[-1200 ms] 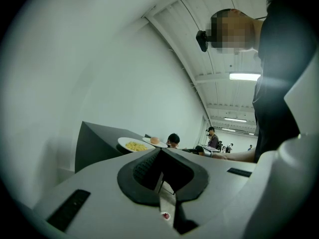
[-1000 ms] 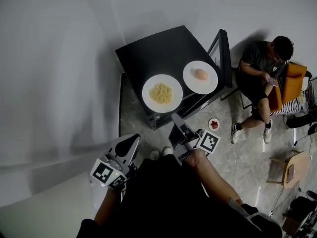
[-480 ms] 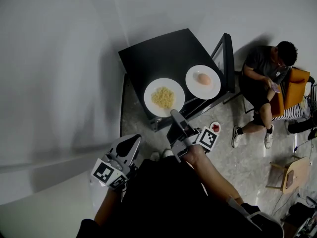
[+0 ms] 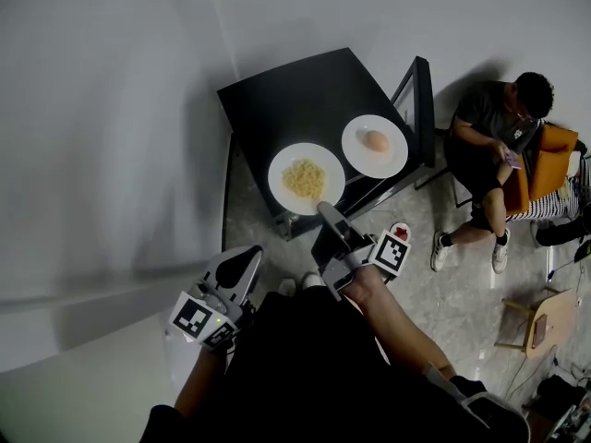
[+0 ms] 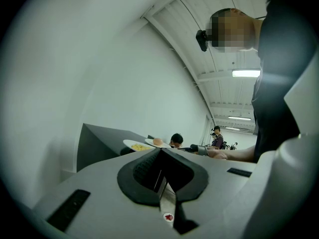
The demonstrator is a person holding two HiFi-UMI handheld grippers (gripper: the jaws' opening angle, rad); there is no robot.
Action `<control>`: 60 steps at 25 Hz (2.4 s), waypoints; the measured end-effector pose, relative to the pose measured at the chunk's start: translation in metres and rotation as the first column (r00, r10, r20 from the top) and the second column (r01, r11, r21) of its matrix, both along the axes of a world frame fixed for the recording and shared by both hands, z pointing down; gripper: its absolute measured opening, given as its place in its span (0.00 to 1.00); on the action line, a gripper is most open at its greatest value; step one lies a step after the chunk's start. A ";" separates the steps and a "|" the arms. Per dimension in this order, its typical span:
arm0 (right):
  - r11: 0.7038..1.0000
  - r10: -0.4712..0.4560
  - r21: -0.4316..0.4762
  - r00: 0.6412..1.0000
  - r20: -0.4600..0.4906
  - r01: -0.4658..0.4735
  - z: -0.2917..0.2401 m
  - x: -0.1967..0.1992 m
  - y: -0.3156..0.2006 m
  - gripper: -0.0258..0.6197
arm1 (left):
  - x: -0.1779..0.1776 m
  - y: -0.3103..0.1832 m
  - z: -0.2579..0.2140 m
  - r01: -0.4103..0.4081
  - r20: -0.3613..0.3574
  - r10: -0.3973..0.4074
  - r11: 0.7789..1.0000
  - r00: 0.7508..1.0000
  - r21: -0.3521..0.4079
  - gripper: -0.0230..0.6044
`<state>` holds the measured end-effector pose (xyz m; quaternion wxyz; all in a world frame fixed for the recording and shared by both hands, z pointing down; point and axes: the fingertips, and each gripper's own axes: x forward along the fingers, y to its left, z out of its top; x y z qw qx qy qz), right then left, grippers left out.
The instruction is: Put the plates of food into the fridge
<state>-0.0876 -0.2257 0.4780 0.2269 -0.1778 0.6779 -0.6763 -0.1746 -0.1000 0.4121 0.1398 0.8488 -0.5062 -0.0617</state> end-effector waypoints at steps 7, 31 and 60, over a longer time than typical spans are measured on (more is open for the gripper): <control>1.000 -0.008 0.025 1.000 0.006 0.007 -0.010 0.028 0.029 0.10 | 0.020 0.017 0.004 -0.022 0.003 0.022 1.000 1.000 -0.010 0.08; 0.999 -0.036 -0.017 0.992 -0.121 0.034 0.062 0.102 0.083 0.10 | 0.035 0.031 0.024 -0.058 0.001 0.058 0.995 0.998 -0.084 0.08; 0.992 -0.105 -0.093 0.954 -0.281 0.082 0.170 0.032 -0.001 0.10 | 0.012 0.016 0.035 0.007 0.046 -0.001 0.991 0.999 -0.132 0.08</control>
